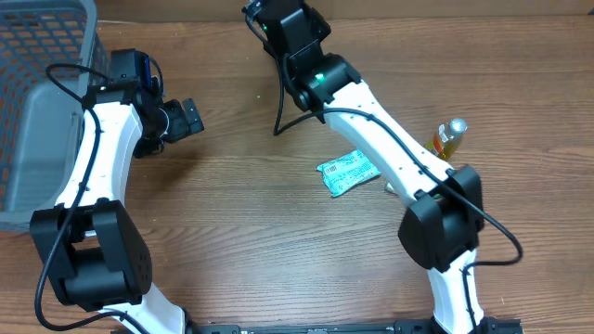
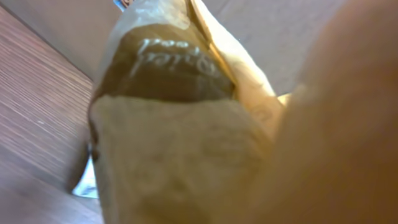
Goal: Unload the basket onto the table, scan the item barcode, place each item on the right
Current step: 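Hold the PanTree bag against the scanner window with the right gripper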
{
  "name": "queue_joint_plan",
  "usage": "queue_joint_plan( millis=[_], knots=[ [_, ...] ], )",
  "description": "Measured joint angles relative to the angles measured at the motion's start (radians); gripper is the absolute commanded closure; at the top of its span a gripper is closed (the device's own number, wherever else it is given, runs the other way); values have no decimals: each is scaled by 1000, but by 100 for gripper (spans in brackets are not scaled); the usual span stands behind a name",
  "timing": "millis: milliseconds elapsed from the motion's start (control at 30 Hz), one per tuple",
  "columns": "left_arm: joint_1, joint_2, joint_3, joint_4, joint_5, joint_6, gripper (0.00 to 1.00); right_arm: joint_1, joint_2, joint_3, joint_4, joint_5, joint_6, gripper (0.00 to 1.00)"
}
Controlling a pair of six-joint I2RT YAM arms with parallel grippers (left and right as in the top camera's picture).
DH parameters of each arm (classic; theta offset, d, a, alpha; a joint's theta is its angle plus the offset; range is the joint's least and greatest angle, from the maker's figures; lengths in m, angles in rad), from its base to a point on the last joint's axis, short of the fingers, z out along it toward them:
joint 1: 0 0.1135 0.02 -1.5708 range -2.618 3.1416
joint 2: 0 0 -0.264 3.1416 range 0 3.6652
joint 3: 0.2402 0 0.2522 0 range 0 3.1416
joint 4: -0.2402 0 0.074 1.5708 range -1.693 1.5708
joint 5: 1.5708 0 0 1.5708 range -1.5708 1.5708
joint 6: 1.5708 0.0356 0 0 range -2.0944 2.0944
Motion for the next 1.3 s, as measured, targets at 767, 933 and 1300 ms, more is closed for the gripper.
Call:
queue_joint_plan(
  millis=[767,933,1300],
  knots=[
    [0,0,0,0,0,0,1,-18,224,0,419,169,-264,96],
    [0,0,0,0,0,0,0,-19,269,0,459,174,-299,96],
    [0,0,0,0,0,0,0,-16,341,0,418,189,-320,96]
  ],
)
